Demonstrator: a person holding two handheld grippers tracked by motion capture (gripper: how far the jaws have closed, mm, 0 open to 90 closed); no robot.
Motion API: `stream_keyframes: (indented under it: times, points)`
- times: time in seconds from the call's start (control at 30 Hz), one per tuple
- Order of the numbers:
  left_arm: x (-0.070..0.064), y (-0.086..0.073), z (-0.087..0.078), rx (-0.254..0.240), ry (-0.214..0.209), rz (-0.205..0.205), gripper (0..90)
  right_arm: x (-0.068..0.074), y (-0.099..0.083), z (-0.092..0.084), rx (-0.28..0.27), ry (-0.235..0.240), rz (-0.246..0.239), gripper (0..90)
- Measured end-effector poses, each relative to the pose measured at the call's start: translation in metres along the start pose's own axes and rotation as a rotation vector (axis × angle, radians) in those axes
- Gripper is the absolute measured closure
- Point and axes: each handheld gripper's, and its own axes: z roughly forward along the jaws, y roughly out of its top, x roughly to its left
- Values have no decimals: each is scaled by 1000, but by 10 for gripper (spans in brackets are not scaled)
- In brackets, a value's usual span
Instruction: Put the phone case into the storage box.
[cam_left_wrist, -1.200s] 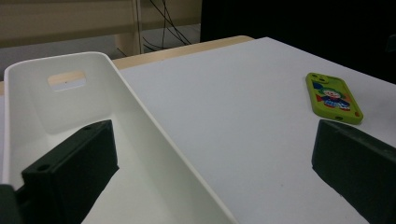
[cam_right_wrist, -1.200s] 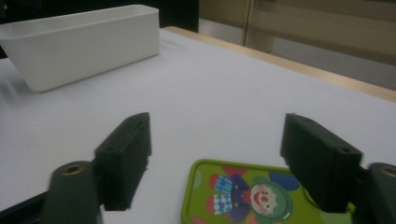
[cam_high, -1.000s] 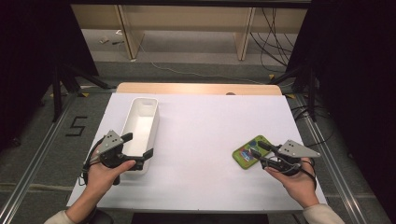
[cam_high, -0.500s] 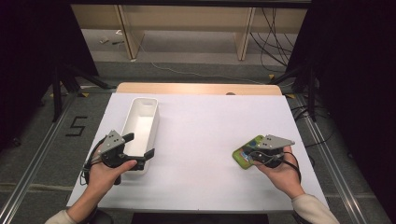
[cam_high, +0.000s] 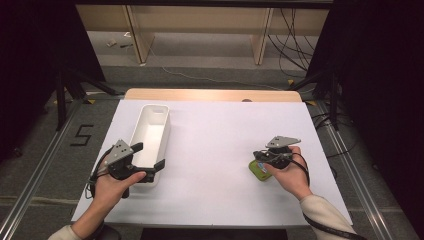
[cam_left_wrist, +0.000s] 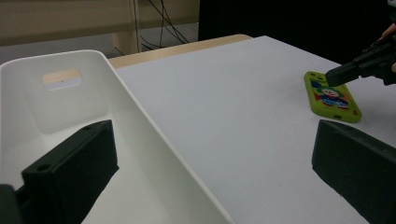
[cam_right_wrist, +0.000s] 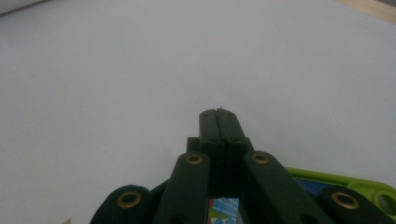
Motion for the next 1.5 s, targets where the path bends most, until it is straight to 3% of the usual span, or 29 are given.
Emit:
stream_keyframes:
  times: [0.5,1.17,1.5]
  points:
    - [1,-1,0,0,3,1,0,1,7,24,85,9,20,900]
    - [2,-1,-2,2,8,-2,0,-5,7,44,166,-13,39,900]
    - [2,-2,-2,1,9,-4,0,-4,6,49,202,-3,42,900]
